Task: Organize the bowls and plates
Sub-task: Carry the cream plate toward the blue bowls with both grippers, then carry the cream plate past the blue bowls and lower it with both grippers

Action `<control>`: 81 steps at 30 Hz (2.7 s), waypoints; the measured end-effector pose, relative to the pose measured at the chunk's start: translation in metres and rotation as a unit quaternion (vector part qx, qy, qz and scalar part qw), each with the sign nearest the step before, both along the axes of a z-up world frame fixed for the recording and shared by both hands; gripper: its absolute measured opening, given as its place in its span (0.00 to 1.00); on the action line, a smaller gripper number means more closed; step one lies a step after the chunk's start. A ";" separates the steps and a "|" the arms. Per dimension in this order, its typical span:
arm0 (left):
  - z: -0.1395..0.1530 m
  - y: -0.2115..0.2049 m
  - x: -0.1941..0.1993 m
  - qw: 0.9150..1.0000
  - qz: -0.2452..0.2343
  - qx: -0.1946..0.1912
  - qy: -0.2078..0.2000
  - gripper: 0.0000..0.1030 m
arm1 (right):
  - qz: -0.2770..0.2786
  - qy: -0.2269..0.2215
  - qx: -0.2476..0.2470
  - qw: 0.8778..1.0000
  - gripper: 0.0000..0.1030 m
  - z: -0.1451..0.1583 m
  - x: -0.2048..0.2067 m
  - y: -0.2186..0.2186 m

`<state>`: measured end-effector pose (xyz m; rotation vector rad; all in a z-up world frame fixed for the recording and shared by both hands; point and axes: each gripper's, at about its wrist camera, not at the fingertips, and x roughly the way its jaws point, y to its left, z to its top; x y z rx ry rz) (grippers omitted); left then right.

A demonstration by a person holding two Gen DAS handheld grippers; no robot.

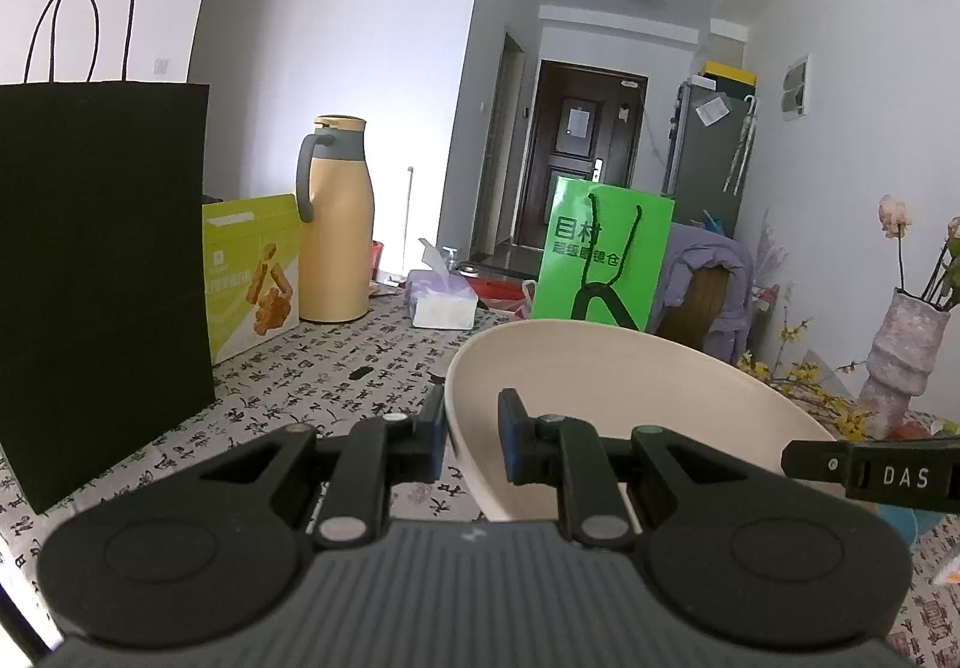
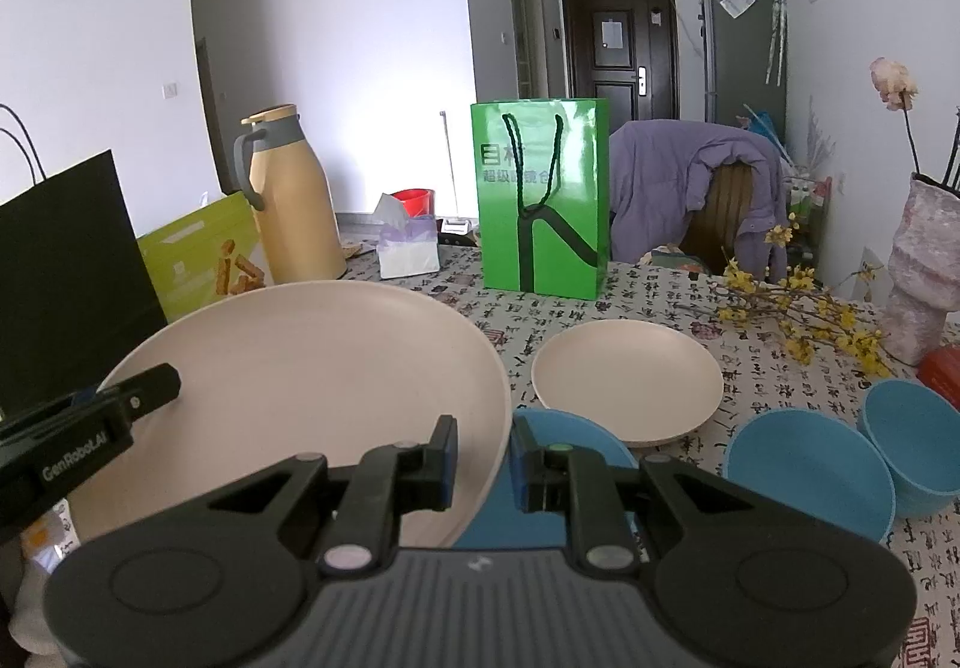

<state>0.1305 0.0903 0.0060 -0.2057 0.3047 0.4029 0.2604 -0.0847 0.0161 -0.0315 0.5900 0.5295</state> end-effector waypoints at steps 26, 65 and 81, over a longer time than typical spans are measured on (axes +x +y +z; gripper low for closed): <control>-0.004 -0.042 -0.022 0.999 -0.049 0.011 -0.013 0.17 | -0.040 -0.015 0.016 0.999 0.17 0.000 -0.038 -0.055; -0.029 -0.114 -0.024 0.989 -0.145 0.024 0.002 0.17 | -0.122 -0.034 0.034 0.991 0.17 -0.021 -0.082 -0.144; -0.049 -0.134 -0.023 0.984 -0.176 0.022 0.018 0.17 | -0.144 -0.028 0.028 0.989 0.17 -0.039 -0.096 -0.168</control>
